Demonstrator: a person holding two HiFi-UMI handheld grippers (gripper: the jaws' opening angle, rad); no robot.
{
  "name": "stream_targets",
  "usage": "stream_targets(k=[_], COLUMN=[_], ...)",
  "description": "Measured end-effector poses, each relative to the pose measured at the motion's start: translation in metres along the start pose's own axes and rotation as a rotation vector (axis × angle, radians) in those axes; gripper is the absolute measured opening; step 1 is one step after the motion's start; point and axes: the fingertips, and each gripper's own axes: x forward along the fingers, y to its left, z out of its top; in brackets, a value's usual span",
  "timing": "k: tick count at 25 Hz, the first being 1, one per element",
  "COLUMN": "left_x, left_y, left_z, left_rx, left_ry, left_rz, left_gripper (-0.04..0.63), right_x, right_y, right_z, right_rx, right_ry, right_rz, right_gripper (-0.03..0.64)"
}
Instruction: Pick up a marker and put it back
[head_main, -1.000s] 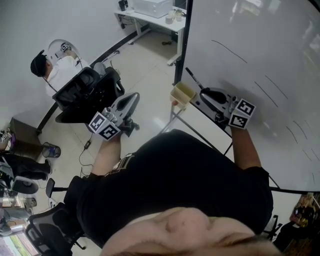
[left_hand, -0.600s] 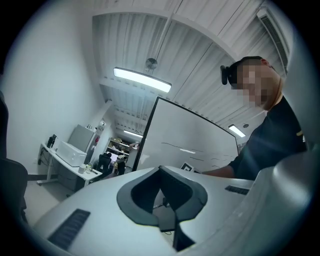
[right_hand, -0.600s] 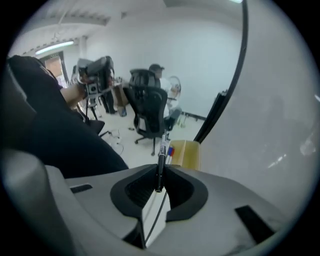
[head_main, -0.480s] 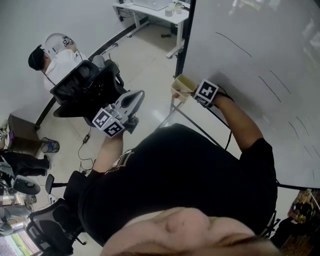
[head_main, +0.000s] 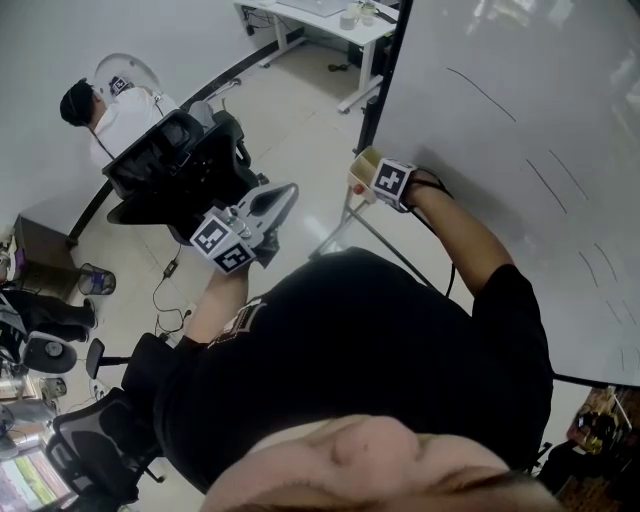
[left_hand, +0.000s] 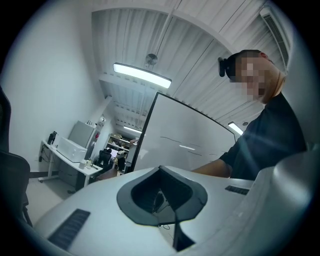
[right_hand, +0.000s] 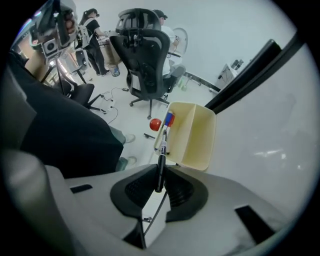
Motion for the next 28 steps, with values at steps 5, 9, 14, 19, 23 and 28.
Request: stream_targets(k=[5, 9, 14, 19, 23, 28], left_x=[0.000, -0.001, -0.002, -0.002, 0.001, 0.005], left_y=[-0.001, -0.003, -0.005, -0.004, -0.005, -0.006], left_z=[0.001, 0.000, -0.002, -0.006, -0.010, -0.011], left_rx=[0.003, 0.009, -0.002, -0.015, -0.020, -0.020], left_ry=[0.010, 0.022, 0.026, 0.021, 0.022, 0.021], left_rz=[0.001, -0.001, -0.001, 0.000, 0.000, 0.005], left_gripper=[0.003, 0.003, 0.003, 0.003, 0.003, 0.003], right_x=[0.012, 0.016, 0.019, 0.025, 0.024, -0.005], right_y=[-0.006, -0.007, 0.002, 0.001, 0.000, -0.008], right_z=[0.004, 0.004, 0.007, 0.007, 0.006, 0.004], right_rx=[-0.013, -0.006, 0.055, 0.169, 0.262, 0.357], right_ry=[0.034, 0.060, 0.040, -0.074, -0.211, -0.404], right_rz=[-0.025, -0.031, 0.005, 0.036, 0.058, 0.062], right_gripper=[0.051, 0.052, 0.066, 0.103, 0.162, 0.167])
